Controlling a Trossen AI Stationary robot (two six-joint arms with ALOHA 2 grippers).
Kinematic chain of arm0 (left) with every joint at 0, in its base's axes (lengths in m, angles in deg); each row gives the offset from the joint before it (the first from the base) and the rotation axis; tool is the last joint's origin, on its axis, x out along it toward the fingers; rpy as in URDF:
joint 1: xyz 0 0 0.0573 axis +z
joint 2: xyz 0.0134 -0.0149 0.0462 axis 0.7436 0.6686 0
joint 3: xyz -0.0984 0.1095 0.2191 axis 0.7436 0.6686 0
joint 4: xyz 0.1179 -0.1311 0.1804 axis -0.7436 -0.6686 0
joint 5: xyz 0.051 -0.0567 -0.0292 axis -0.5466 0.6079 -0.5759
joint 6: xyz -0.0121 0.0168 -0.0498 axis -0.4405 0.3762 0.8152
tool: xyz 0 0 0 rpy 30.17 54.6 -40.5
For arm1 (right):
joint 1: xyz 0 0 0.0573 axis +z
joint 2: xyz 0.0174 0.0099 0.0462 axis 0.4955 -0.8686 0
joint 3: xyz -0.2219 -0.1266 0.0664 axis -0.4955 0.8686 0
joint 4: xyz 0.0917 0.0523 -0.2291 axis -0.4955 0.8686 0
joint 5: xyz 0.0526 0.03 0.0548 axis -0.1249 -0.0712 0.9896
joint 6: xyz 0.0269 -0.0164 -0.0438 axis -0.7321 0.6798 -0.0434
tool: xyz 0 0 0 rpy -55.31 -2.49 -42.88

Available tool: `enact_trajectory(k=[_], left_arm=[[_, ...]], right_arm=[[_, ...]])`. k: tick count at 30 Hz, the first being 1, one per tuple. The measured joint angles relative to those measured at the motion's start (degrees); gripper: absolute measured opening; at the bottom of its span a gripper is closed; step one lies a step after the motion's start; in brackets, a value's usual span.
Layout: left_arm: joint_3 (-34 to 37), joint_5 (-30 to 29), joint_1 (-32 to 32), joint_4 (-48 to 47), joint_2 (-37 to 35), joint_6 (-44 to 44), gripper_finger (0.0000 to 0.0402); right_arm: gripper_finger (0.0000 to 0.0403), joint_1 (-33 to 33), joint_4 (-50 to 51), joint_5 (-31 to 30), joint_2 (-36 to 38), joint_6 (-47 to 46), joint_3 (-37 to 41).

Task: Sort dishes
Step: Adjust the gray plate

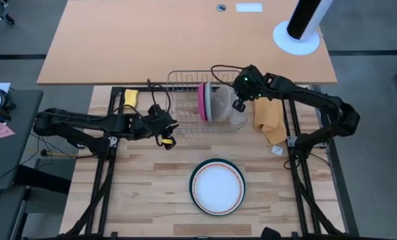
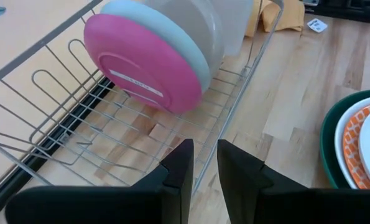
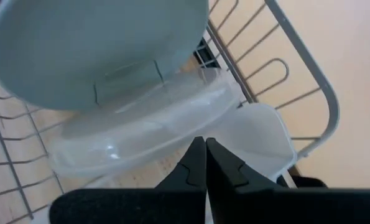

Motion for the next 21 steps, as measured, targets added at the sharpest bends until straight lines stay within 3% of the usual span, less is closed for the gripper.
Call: enact_trajectory(k=[16, 21], left_arm=[[0.0, 0.1, -0.2, 0.3, 0.0, 0.0, 0.0068], [0.0, 0.2, -0.2, 0.9, 0.0, 0.0, 0.0068]], right_arm=[[0.0, -1.4, 2.7, -0.4, -0.1, -3.9, 0.0], [0.0, -1.1, 2.7, -0.4, -3.8, -4.0, 0.0]])
